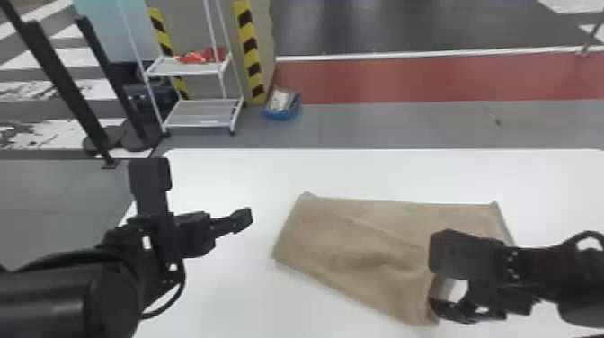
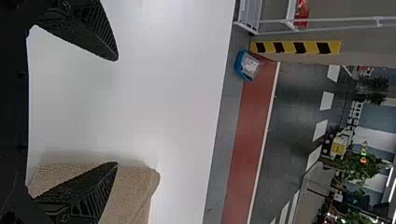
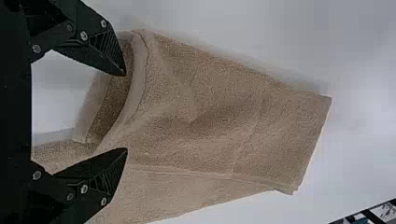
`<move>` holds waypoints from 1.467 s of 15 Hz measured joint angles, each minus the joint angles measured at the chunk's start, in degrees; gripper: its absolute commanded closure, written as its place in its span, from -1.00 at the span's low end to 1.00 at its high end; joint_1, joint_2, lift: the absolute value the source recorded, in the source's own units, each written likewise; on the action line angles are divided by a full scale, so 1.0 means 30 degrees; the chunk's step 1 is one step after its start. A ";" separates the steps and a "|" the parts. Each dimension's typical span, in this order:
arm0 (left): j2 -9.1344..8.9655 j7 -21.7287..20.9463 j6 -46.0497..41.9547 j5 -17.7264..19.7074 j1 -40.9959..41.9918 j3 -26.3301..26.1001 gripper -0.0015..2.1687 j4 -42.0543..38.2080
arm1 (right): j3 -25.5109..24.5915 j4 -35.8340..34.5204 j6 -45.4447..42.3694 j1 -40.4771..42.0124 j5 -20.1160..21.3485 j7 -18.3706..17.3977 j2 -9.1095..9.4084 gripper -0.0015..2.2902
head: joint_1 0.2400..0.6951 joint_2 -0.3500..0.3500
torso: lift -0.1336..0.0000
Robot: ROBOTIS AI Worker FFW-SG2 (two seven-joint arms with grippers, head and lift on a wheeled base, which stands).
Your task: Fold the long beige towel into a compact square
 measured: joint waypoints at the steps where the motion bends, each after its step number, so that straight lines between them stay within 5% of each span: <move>1: 0.0000 -0.0015 0.0000 0.0008 0.0019 0.0049 -0.92 -0.0011 | 0.0184 0.0081 0.0006 -0.0066 0.0076 0.0021 0.0071 -0.36 | 1.00 0.43 | -0.86; 4: 0.0000 -0.0020 0.0000 0.0033 0.0070 0.0097 -0.92 -0.0014 | 0.0426 0.0117 0.0028 -0.0109 0.0105 0.0553 0.0191 0.16 | 1.00 0.47 | -0.86; 8: 0.0000 -0.0007 0.0000 0.0031 0.0053 0.0051 -0.92 0.0007 | 0.0428 -0.0281 0.0094 0.0163 -0.0086 0.1004 -0.0019 0.32 | 1.00 0.48 | -0.86; 19: 0.0000 0.0005 0.0000 -0.0029 0.0068 -0.0188 -0.92 0.0059 | -0.0041 -0.1989 0.1566 0.1272 -0.0465 0.1003 -0.0519 0.33 | 1.00 0.43 | -0.86; 20: 0.0000 0.0004 0.0000 -0.0029 0.0065 -0.0191 -0.92 0.0068 | -0.0044 -0.1927 0.1568 0.1336 -0.0367 0.1003 -0.0536 0.10 | 1.00 0.42 | -0.86; 21: 0.0000 -0.0008 0.0000 -0.0029 0.0063 -0.0192 -0.92 0.0070 | -0.0061 -0.1863 0.1574 0.1363 -0.0317 0.1003 -0.0540 -0.54 | 1.00 0.41 | -0.86; 22: 0.0000 -0.0010 0.0000 -0.0029 0.0058 -0.0193 -0.92 0.0077 | -0.0101 -0.1788 0.1696 0.1377 -0.0307 0.1003 -0.0530 -0.91 | 1.00 0.41 | -0.86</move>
